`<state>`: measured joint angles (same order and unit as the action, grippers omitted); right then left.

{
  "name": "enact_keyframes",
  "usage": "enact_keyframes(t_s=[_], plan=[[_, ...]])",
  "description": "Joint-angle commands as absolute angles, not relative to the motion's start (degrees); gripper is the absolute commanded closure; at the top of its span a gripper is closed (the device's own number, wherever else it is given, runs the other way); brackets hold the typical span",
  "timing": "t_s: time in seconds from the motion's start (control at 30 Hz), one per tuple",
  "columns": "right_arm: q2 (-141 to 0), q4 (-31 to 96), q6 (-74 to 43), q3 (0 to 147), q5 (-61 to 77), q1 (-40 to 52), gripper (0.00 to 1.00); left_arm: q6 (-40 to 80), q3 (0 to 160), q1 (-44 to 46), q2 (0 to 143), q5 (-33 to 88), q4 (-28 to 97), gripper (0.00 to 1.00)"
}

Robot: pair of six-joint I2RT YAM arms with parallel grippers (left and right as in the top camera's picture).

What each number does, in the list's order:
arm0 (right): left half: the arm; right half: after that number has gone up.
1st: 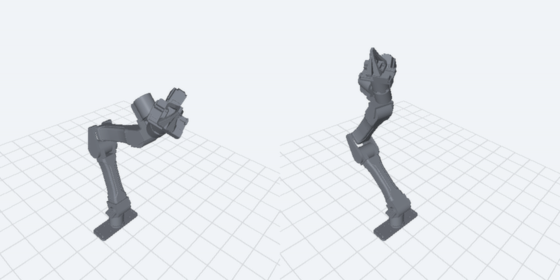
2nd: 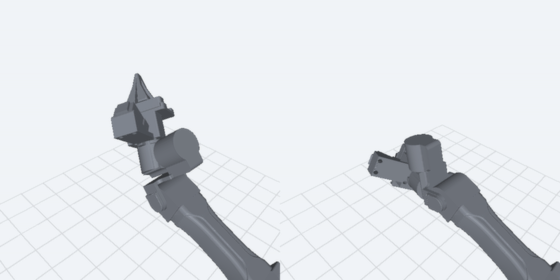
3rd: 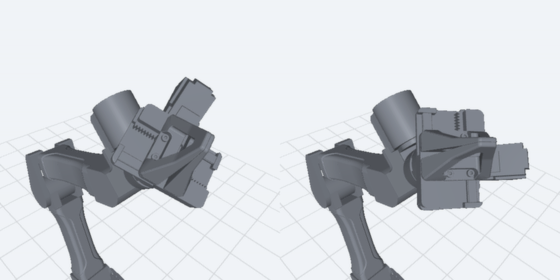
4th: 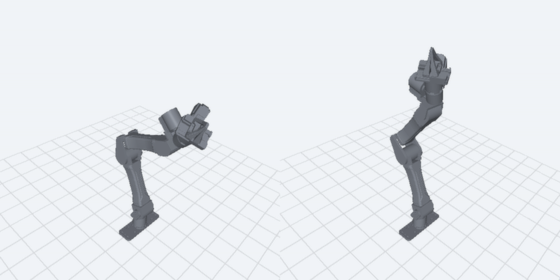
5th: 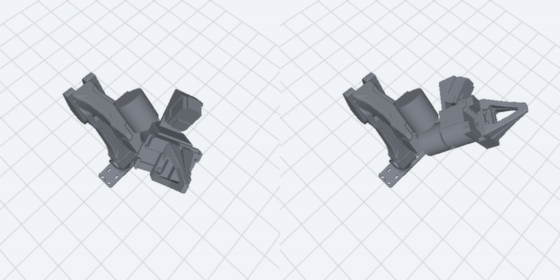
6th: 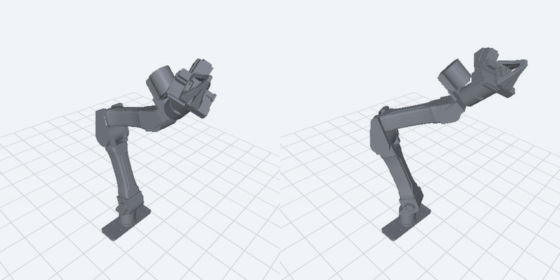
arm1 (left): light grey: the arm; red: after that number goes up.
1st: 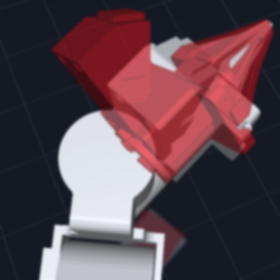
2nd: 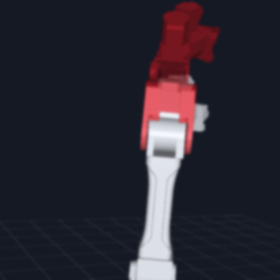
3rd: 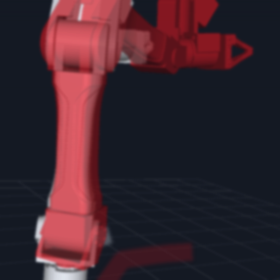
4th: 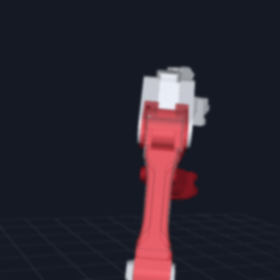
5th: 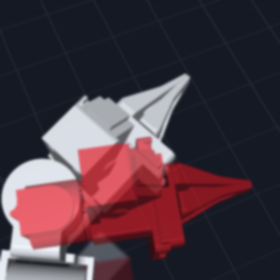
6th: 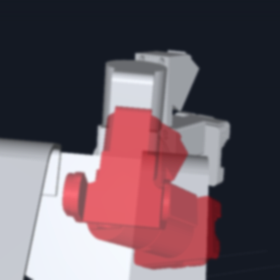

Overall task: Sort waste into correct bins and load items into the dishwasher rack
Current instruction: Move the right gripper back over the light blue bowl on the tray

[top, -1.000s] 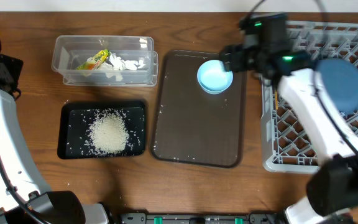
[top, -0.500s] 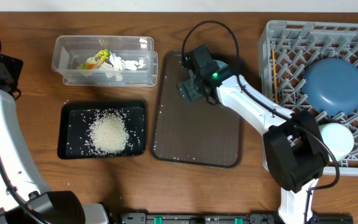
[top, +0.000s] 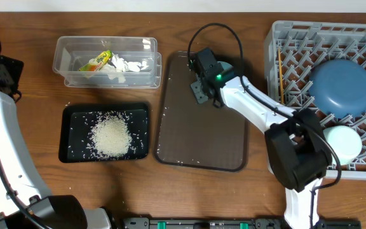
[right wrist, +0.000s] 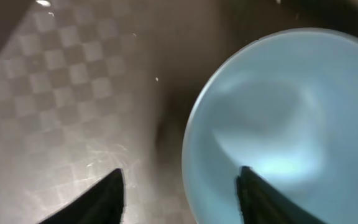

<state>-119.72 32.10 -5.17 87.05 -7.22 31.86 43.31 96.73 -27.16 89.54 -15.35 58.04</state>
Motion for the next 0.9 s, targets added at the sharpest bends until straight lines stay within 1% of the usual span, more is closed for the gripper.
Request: enact_keyframes(t_s=[0.0,0.13,0.3,0.47,0.6,0.7,0.8,0.87], plan=[[-121.89,32.64,-7.49,87.33,-7.9,31.57,0.54,43.38,96.55,-27.27,89.54,-15.7,58.08,0.07],[-120.66,32.99,-8.99,87.33,-7.66,31.7,0.65,43.38,96.55,-27.24,89.54,-15.7,58.08,0.07],[-116.09,33.56,-9.39,87.46,-7.05,31.79,0.84,43.38,96.55,-27.27,89.54,-15.7,58.08,0.07],[-109.69,34.7,-9.39,87.7,-7.05,31.57,0.99,43.38,96.55,-27.27,89.54,-15.7,58.08,0.07],[-102.94,36.23,-9.43,87.7,-6.98,29.95,0.99,43.38,96.55,-27.27,89.54,-15.7,58.08,0.07],[-99.83,36.6,-9.19,87.7,-3.88,28.42,0.99,43.38,96.55,-27.27,89.54,-15.7,58.06,0.07],[-99.15,36.64,-6.35,87.68,0.36,27.7,0.76,43.4,96.55,-27.27,89.54,-15.7,58.08,0.07],[-100.33,36.73,-5.43,87.53,0.25,27.73,0.71,43.38,96.55,-27.24,89.54,-15.7,58.08,0.07]])
